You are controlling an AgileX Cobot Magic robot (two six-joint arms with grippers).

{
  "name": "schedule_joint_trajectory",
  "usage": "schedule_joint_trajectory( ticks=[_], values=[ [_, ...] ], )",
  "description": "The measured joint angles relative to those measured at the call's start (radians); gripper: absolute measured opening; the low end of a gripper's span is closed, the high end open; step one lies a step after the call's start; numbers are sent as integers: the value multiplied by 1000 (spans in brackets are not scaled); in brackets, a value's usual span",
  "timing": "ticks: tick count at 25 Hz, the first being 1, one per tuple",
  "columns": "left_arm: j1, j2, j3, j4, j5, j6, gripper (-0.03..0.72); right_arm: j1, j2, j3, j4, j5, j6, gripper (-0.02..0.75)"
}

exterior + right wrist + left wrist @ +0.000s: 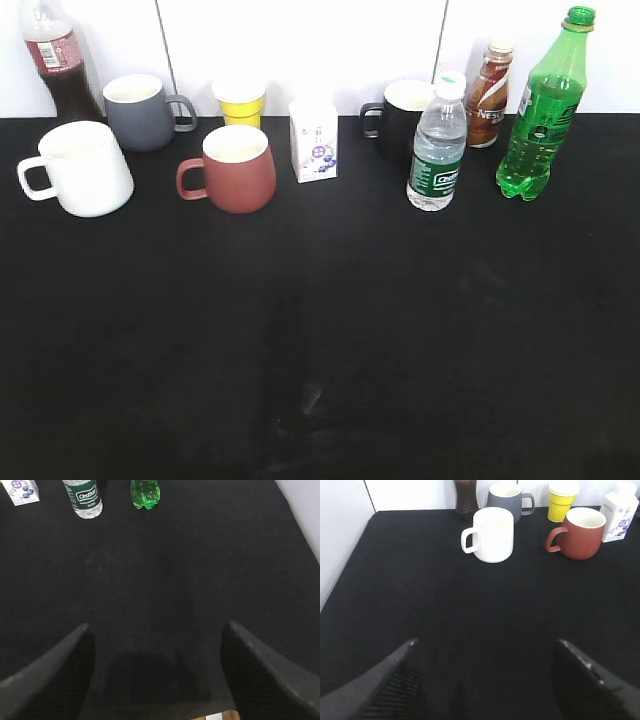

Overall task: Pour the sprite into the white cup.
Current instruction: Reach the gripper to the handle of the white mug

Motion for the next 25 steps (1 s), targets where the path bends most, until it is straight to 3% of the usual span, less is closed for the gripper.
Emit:
schedule_joint_trajectory(
  ticks=[10,13,16,20,25],
  values=[
    [0,0,-10,0,-16,0,585,0,0,0,0,0,0,588],
    [0,61,-23,21,-364,0,584,0,0,0,0,0,0,588],
    [0,286,63,77,-714,0,584,0,0,0,0,0,0,587],
    [0,738,262,94,-1278,0,584,0,0,0,0,0,0,587],
    [0,1385,291,9,-1876,0,584,0,0,0,0,0,0,588]
  ],
)
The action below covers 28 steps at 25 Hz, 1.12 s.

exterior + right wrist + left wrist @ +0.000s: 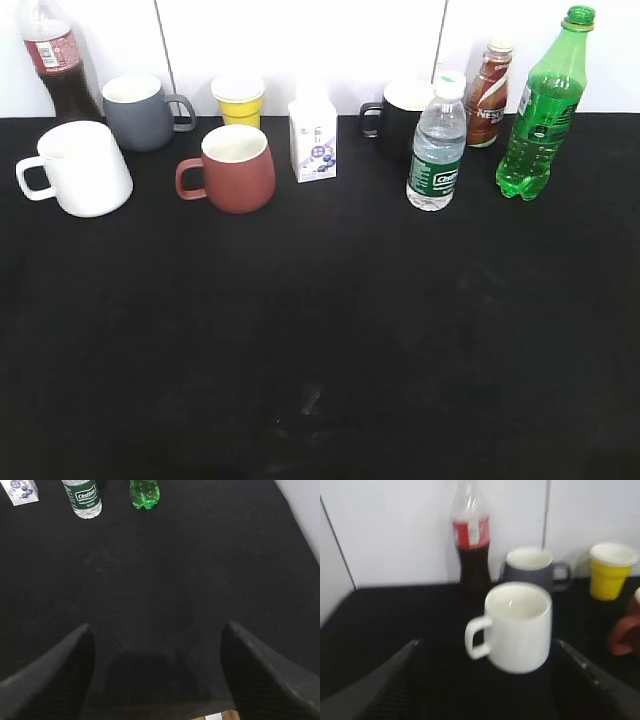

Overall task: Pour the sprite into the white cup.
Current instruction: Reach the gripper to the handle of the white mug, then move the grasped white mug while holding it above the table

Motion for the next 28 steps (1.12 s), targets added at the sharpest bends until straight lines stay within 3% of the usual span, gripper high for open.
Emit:
schedule_joint_trajectory(
  ticks=[7,10,19,28],
  values=[
    [21,519,-227,-44,-180,0,582,0,0,0,0,0,0,587],
    [67,636,-343,21,-184,0,582,0,0,0,0,0,0,587],
    [86,760,-589,52,-88,0,564,0,0,0,0,0,0,587],
    [130,848,-740,208,-20,-5,478,0,0,0,0,0,0,587]
  ],
)
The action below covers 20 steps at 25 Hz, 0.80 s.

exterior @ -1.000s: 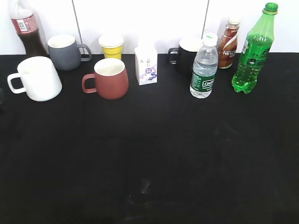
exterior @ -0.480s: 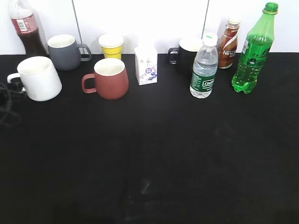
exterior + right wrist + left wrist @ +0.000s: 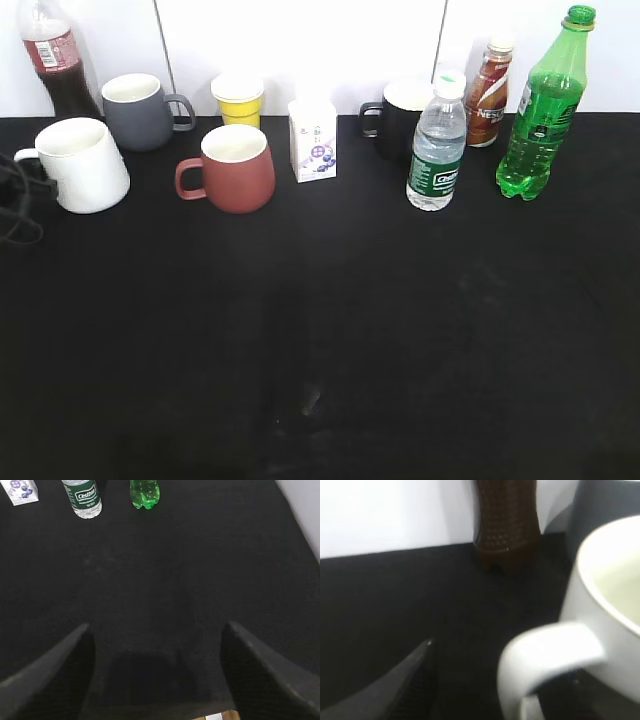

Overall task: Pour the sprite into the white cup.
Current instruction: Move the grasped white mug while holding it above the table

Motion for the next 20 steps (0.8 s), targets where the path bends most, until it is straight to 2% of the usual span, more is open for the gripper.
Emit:
schedule_joint_trajectory(
  ticks=[2,5,6,7,8,11,15,20],
  values=[
    [11,26,-38,38,-5,-33,456,0,0,0,0,0,0,587],
    [13,62,-82,85,-21,-83,355,0,0,0,0,-1,0,587],
    [13,63,-85,100,-23,-90,272,0,0,0,0,-1,0,587],
    [12,64,-86,130,-24,-91,146,0,0,0,0,-1,0,587],
    [12,64,-88,151,-36,-94,85,0,0,0,0,-1,0,587],
    [13,59,-81,172,-46,-97,84,0,0,0,0,-1,0,587],
    [13,-83,31,155,-24,-86,66,0,0,0,7,0,0,587],
    [-2,-479,311,150,-31,-86,64,0,7,-14,10,-41,0,566]
  ],
)
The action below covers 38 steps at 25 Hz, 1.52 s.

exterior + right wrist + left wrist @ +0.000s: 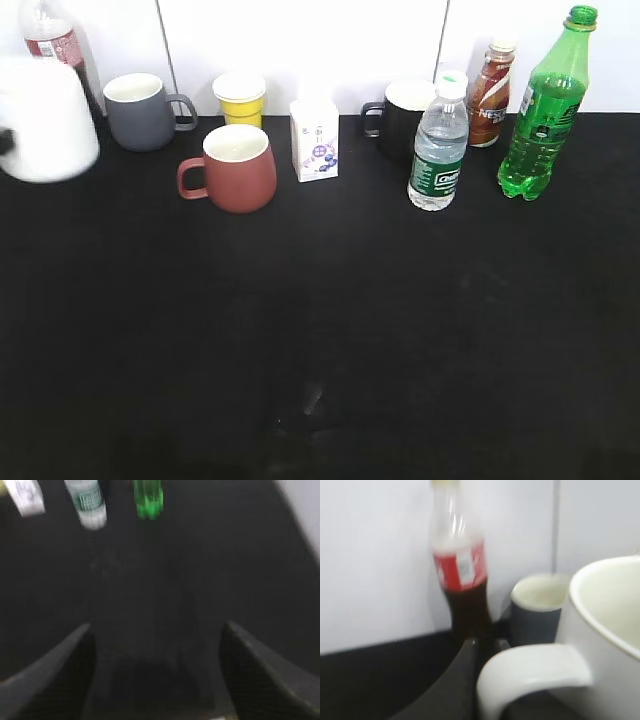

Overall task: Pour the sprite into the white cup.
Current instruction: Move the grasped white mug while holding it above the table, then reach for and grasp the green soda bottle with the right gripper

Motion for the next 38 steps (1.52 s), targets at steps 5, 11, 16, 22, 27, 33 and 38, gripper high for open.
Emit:
schedule_joint_trajectory(
  ticks=[5,11,16,22,27,33,38],
  values=[
    [-180,-182,154,2,-16,-34,64,0,304,110,-27,-633,0,557],
    [-381,-176,170,26,-20,-37,64,0,1116,229,-44,-1652,0,569],
    [-404,-176,170,28,-27,-37,63,-1,1784,71,-74,-2051,0,664],
    [-404,-176,170,27,-27,-37,63,-1,2077,-228,-37,-2085,1,666],
    [-404,-172,170,26,-28,-37,63,-1,2188,-412,-36,-2012,1,666],
    [-404,-171,170,24,-28,-37,62,-2,2298,-562,-44,-1935,13,648],
    [-404,-171,170,22,-28,-37,62,-5,2327,-597,-70,-1917,19,544]
  ],
)
